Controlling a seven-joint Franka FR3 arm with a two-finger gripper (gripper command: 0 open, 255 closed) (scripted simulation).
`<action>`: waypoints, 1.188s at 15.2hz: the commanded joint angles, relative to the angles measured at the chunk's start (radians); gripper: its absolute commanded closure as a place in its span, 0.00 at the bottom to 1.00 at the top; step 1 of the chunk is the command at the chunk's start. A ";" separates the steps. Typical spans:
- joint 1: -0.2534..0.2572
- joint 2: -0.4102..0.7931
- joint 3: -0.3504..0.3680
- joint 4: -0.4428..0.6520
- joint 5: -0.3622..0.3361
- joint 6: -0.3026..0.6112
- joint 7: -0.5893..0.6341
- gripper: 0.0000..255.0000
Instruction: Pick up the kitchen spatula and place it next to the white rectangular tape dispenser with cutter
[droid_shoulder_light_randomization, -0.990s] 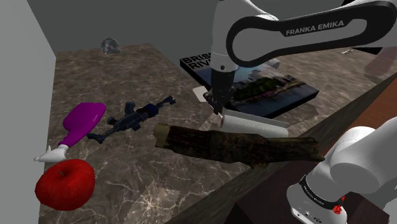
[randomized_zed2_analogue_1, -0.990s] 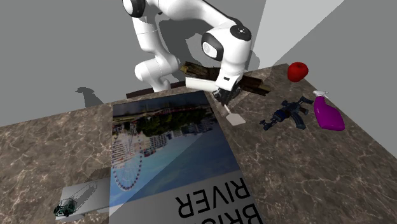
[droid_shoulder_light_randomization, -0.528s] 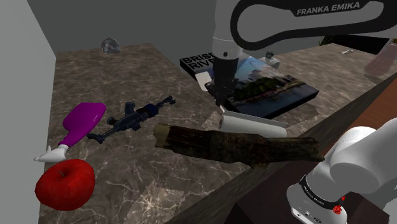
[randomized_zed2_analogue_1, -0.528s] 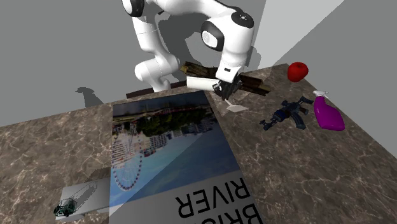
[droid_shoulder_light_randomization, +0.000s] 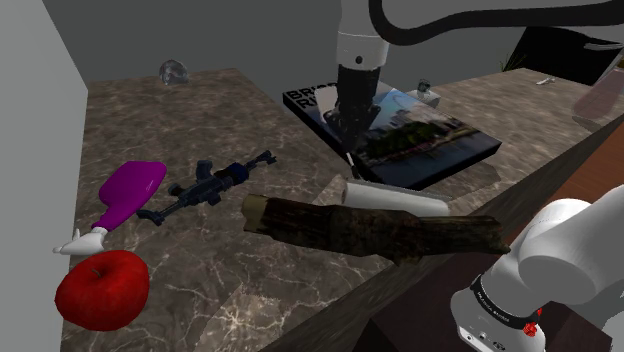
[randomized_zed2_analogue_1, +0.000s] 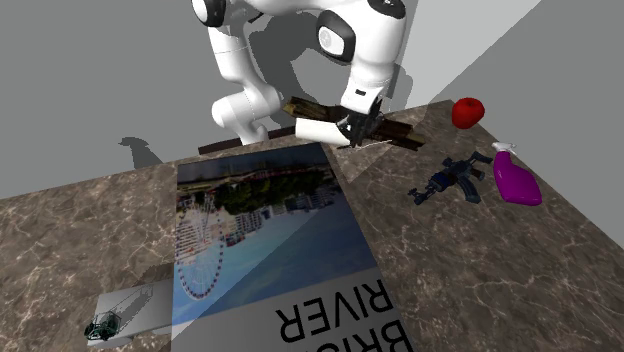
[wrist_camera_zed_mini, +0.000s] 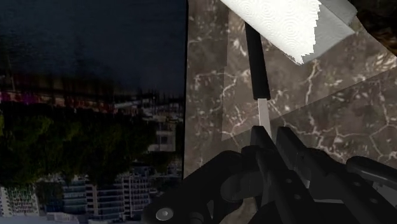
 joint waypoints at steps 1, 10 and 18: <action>-0.002 0.006 -0.002 0.035 -0.003 -0.030 0.001 1.00; -0.006 0.031 -0.006 0.180 -0.012 -0.150 0.011 1.00; -0.044 -0.039 -0.097 0.145 -0.030 -0.194 -0.116 1.00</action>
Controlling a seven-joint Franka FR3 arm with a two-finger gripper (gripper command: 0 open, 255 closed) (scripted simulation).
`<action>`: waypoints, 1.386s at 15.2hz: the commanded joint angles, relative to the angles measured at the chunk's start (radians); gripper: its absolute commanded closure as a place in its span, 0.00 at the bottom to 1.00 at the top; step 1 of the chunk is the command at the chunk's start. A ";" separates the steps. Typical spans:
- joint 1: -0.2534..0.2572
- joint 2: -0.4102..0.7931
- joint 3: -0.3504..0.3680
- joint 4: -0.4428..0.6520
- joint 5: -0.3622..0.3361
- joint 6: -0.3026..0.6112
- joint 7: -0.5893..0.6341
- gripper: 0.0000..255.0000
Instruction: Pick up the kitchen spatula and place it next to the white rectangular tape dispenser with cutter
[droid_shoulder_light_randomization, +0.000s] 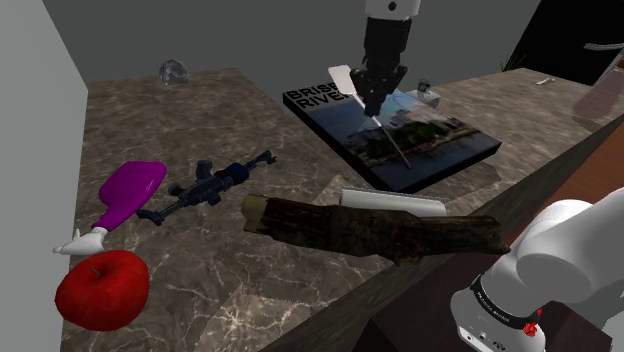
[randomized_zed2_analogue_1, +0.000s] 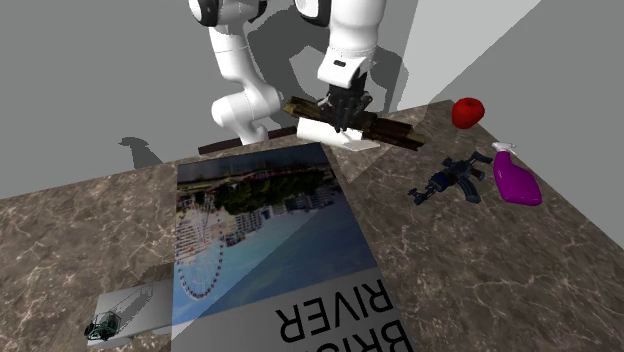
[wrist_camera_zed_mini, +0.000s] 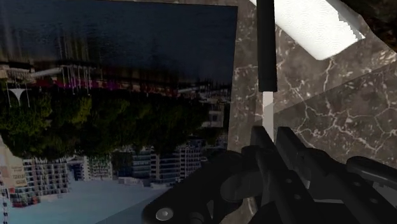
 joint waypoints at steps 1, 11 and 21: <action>-0.014 -0.025 -0.035 -0.024 -0.010 -0.005 -0.051 1.00; -0.091 -0.091 -0.217 -0.090 -0.091 -0.016 -0.302 1.00; -0.169 -0.049 -0.398 -0.049 -0.179 -0.010 -0.552 1.00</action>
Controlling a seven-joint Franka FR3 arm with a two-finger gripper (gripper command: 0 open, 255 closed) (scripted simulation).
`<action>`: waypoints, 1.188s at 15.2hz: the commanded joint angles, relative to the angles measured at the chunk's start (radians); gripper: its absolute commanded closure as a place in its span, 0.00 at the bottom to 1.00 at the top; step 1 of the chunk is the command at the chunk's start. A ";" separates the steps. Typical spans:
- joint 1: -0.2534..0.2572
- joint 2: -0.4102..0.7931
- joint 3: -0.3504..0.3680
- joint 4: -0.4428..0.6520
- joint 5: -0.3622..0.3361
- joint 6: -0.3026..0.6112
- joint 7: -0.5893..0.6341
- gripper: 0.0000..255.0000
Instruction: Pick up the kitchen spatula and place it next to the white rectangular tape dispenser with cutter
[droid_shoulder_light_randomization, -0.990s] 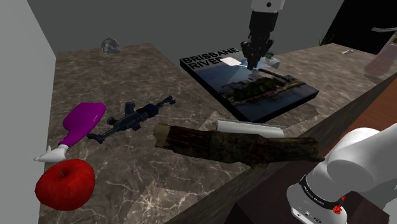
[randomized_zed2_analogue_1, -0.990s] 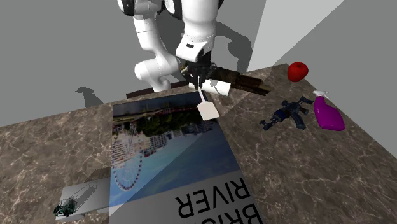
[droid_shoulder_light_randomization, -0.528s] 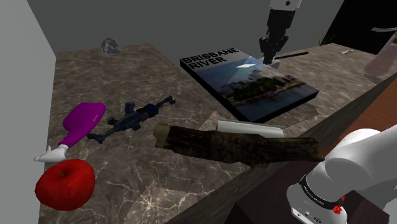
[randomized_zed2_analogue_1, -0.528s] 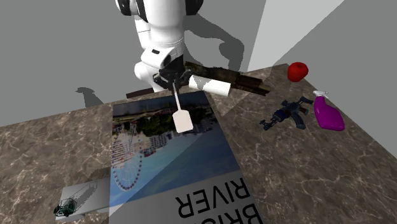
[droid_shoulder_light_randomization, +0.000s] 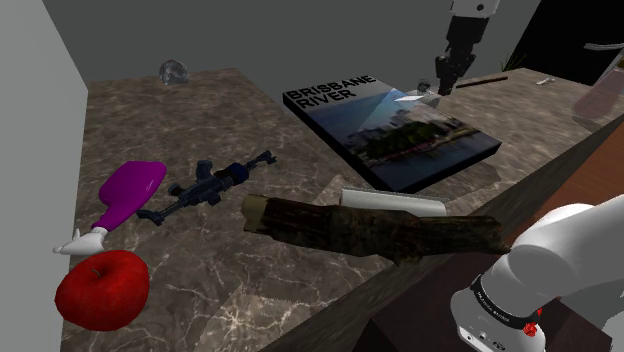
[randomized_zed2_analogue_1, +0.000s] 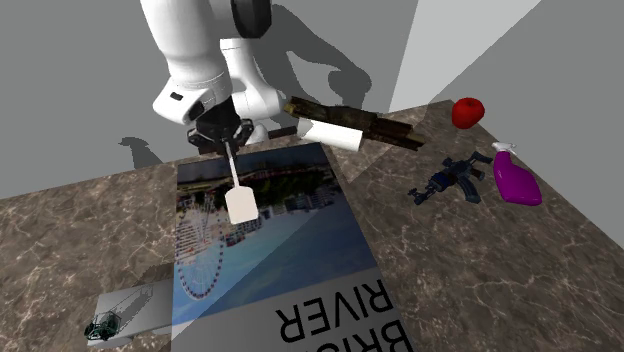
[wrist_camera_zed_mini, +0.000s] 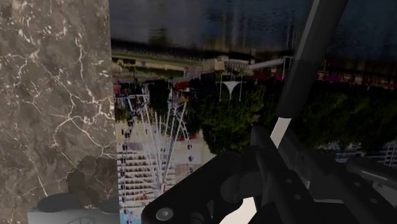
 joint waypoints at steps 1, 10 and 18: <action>-0.014 0.025 -0.036 0.027 -0.014 0.000 -0.051 1.00; -0.080 0.166 -0.199 0.170 -0.046 0.012 -0.284 1.00; -0.152 0.365 -0.334 0.375 0.000 0.005 -0.499 1.00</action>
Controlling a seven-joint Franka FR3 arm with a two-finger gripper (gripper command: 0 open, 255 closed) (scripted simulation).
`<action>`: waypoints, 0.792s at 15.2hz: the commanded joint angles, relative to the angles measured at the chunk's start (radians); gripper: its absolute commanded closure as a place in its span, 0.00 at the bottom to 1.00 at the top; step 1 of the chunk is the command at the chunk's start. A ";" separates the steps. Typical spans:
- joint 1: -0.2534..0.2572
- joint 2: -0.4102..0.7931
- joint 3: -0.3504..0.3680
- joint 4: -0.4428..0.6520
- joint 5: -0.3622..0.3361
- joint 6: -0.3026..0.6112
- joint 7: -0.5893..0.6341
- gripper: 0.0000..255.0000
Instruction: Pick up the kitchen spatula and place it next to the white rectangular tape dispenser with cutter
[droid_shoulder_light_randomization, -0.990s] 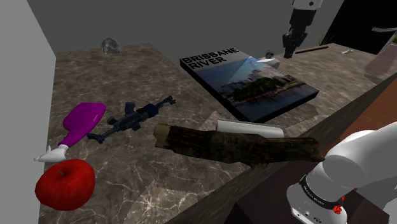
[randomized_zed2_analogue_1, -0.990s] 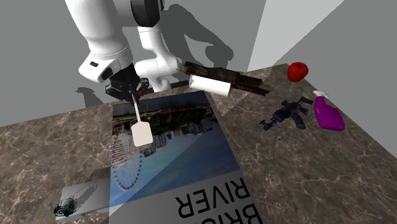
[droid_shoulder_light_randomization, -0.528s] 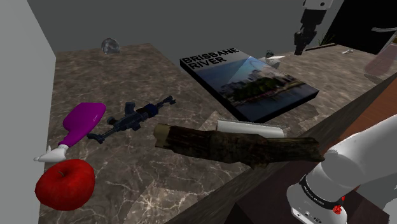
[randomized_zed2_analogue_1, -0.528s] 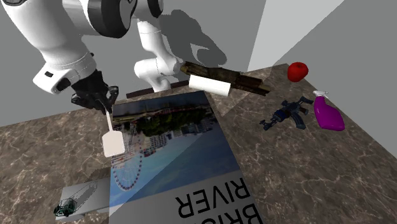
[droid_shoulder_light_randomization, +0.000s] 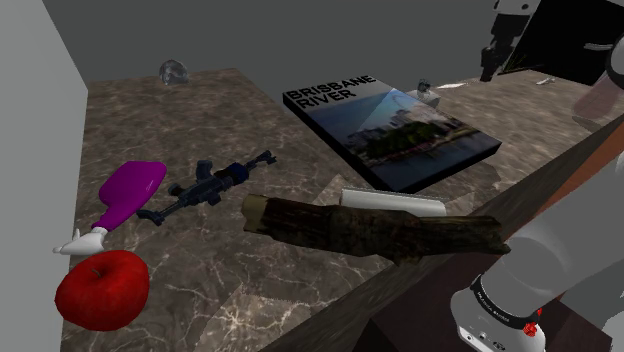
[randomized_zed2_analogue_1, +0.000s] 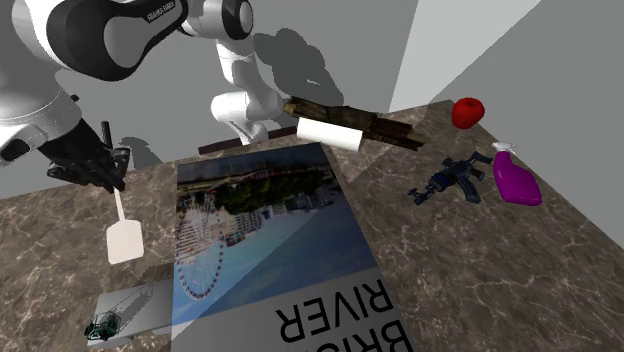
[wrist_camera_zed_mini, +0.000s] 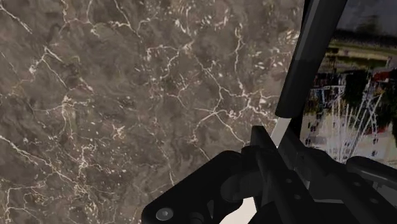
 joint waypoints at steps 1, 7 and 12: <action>-0.010 0.020 -0.013 0.004 0.007 0.016 -0.023 1.00; -0.008 -0.005 -0.010 -0.105 -0.004 0.102 -0.012 1.00; -0.008 -0.019 -0.009 -0.186 -0.010 0.171 -0.005 1.00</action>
